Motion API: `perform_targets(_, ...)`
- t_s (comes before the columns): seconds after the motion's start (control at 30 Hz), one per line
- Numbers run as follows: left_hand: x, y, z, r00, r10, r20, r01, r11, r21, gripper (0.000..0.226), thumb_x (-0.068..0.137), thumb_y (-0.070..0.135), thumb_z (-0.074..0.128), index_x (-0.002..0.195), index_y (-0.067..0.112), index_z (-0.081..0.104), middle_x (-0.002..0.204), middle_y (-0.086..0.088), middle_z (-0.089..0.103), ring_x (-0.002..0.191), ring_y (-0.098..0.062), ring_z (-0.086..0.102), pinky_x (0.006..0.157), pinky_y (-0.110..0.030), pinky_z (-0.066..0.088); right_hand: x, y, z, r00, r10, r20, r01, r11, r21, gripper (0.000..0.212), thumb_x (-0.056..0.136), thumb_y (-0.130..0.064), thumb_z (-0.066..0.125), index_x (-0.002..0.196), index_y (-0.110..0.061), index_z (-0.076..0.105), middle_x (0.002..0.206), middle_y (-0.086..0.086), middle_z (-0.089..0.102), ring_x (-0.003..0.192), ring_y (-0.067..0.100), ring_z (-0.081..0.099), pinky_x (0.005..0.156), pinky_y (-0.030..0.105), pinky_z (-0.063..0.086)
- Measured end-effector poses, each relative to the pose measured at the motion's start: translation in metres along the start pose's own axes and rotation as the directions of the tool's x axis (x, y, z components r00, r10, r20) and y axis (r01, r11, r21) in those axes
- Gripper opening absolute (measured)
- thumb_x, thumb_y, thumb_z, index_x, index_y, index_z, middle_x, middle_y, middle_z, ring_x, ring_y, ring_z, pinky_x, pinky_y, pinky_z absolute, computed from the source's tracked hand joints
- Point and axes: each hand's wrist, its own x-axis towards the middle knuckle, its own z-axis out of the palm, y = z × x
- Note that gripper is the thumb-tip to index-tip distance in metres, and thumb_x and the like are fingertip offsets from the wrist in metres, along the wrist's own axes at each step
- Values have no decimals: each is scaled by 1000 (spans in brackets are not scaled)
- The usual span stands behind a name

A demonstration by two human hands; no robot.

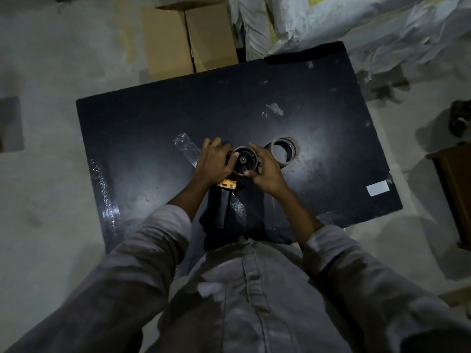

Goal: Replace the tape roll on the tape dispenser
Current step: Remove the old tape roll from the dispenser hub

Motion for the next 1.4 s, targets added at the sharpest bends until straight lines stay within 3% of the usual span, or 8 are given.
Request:
perform_targets(0.2, -2, 7, -5, 999, -44, -17, 44, 999, -7, 31, 104, 43, 62, 100, 13, 72, 102, -12, 65, 98, -33, 54, 91, -45, 44, 4, 3, 0, 975, 222, -28, -210, 951, 228, 56, 96, -8, 82, 148, -10, 63, 135, 8, 73, 127, 25, 71, 109, 48, 61)
perform_targets(0.3, 1, 10, -9, 999, 11, -39, -11, 1000, -2, 24, 99, 33, 67, 90, 11, 69, 93, -12, 68, 93, -34, 60, 94, -48, 44, 4, -1, -1, 944, 329, -12, -304, 885, 351, 42, 106, -18, 73, 148, -17, 66, 127, 6, 77, 119, 26, 76, 86, 44, 70)
perform_targets(0.43, 9, 11, -12, 999, 15, 33, -17, 998, 55, 27, 103, 38, 62, 94, 13, 69, 94, -11, 70, 94, -32, 61, 98, -49, 43, 9, 1, 3, 904, 428, -8, -383, 815, 435, 34, 106, -26, 73, 141, -27, 71, 128, 10, 78, 115, 28, 79, 82, 52, 71)
perform_targets(0.6, 14, 9, -3, 991, 33, 131, -65, 967, 245, 43, 104, 50, 41, 107, 19, 70, 107, -5, 78, 108, -27, 63, 98, -50, 43, 12, 0, 8, 869, 493, -25, -416, 758, 503, 37, 100, -13, 78, 136, -21, 73, 128, 15, 74, 109, 33, 80, 77, 51, 71)
perform_targets(0.8, 15, 4, -1, 988, 26, 152, -64, 966, 252, 40, 106, 50, 39, 108, 23, 68, 112, 1, 79, 113, -23, 61, 98, -50, 39, 16, 3, 16, 849, 526, -48, -421, 729, 540, 46, 94, -8, 85, 137, -15, 72, 131, 15, 72, 107, 34, 78, 68, 41, 71)
perform_targets(0.97, 16, 8, -3, 986, 40, 162, -75, 973, 217, 38, 113, 47, 33, 125, 25, 62, 127, -2, 77, 122, -27, 61, 102, -52, 36, 19, 7, 14, 846, 533, -20, -432, 707, 559, 41, 102, -14, 78, 142, -12, 70, 135, 12, 71, 118, 34, 74, 77, 50, 71)
perform_targets(1.1, 18, 12, -2, 980, -2, 197, -35, 982, 185, 25, 107, 44, 41, 120, 28, 56, 122, 1, 79, 123, -25, 59, 104, -54, 36, 20, 6, 14, 851, 523, -37, -427, 733, 529, 37, 101, -22, 80, 136, -12, 73, 128, 13, 75, 114, 35, 76, 75, 55, 71)
perform_targets(1.4, 24, 10, -8, 958, -30, 287, 7, 997, 81, 27, 100, 44, 55, 119, 25, 58, 120, 2, 77, 125, -26, 55, 108, -55, 31, 22, 5, 19, 846, 529, -69, -442, 767, 466, 38, 99, -32, 83, 130, -10, 78, 119, 18, 79, 99, 34, 80, 69, 56, 70)
